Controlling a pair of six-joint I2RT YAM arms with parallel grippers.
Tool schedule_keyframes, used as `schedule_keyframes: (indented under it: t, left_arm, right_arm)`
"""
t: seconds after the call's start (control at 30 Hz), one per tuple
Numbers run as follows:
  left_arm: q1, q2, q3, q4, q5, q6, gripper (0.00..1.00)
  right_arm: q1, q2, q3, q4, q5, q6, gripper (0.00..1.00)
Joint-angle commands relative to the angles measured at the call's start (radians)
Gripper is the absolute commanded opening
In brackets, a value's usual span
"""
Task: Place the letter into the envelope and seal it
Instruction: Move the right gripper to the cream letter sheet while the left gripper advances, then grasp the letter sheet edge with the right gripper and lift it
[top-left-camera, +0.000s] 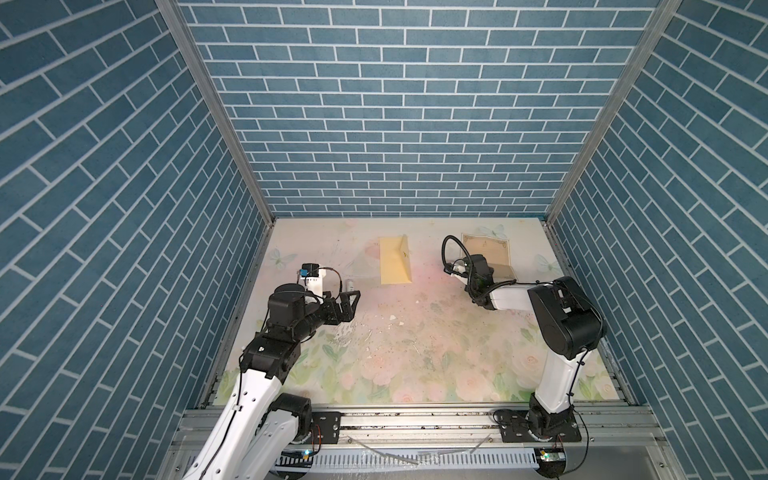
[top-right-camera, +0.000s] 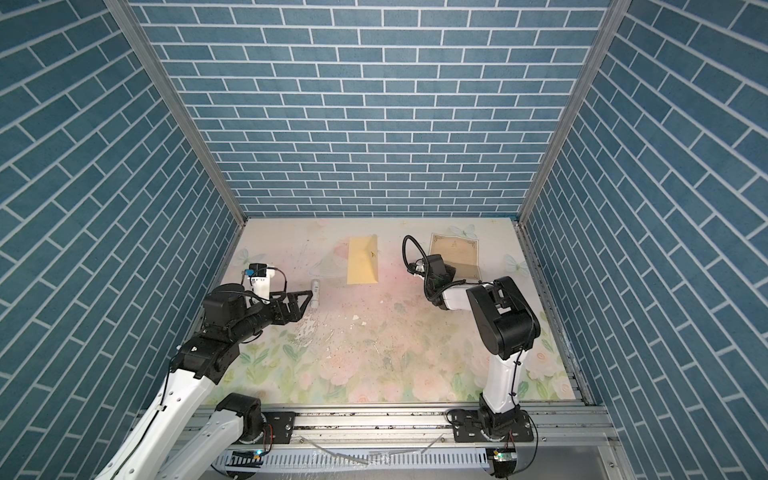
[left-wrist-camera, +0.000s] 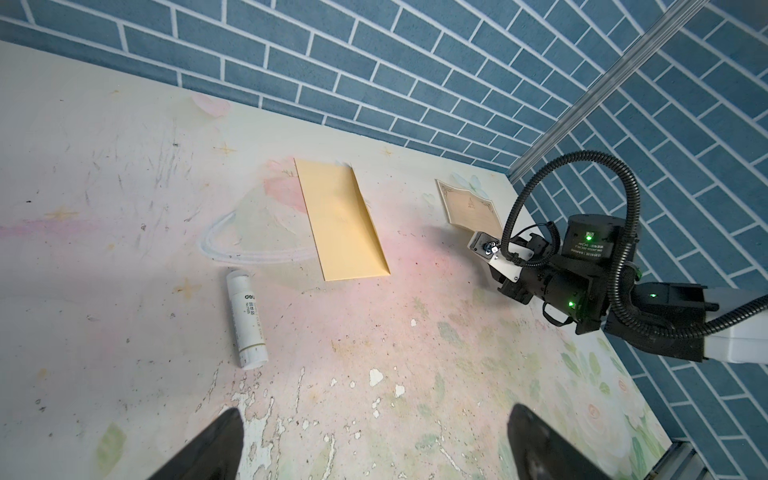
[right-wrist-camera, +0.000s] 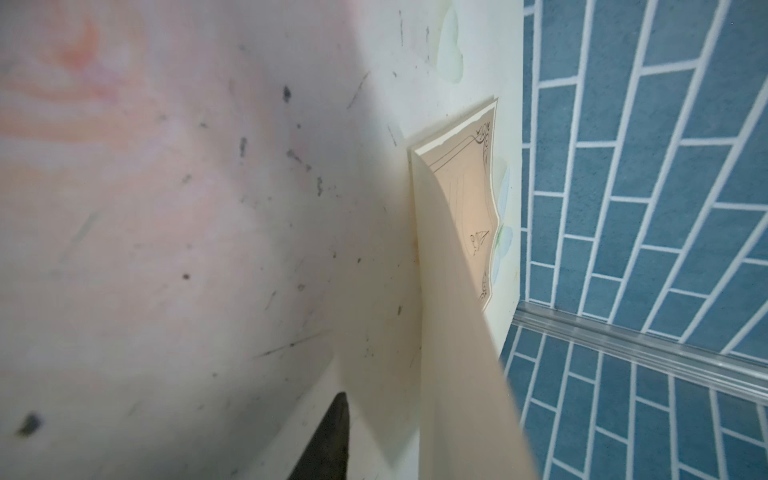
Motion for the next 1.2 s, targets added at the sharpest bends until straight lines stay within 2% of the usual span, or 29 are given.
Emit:
schedule_keyframes:
  t: [0.0, 0.3, 0.53, 0.67, 0.77, 0.9, 1.03, 1.17]
  left_arm:
    - [-0.002, 0.001, -0.016, 0.039, 0.005, -0.012, 1.0]
    - [-0.003, 0.022, -0.013, 0.057, 0.025, -0.015, 1.0]
    - [-0.003, 0.019, -0.008, 0.082, 0.044, -0.009, 1.0]
    - [-0.004, 0.024, -0.003, 0.121, 0.077, -0.008, 1.0]
    - [-0.007, 0.028, 0.007, 0.151, 0.089, 0.0, 1.0]
    - [-0.026, 0.041, 0.014, 0.204, 0.124, 0.019, 1.0]
    - [-0.075, 0.064, 0.028, 0.241, 0.149, 0.072, 1.0]
    - [-0.139, 0.11, 0.087, 0.224, 0.195, 0.186, 1.0]
  right_arm:
    - [-0.004, 0.0, 0.0, 0.042, -0.001, -0.025, 0.23]
    - [-0.003, -0.057, -0.024, 0.033, -0.021, -0.037, 0.01]
    - [0.002, -0.17, -0.023, -0.082, -0.058, -0.006, 0.0]
    - [0.011, -0.285, -0.004, -0.206, -0.101, 0.06, 0.0]
    - [0.017, -0.395, 0.02, -0.327, -0.189, 0.16, 0.0]
    - [0.019, -0.56, 0.041, -0.479, -0.393, 0.295, 0.0]
    - [0.022, -0.684, 0.062, -0.597, -0.569, 0.379, 0.0]
    - [0.021, -0.755, 0.106, -0.737, -0.736, 0.412, 0.0]
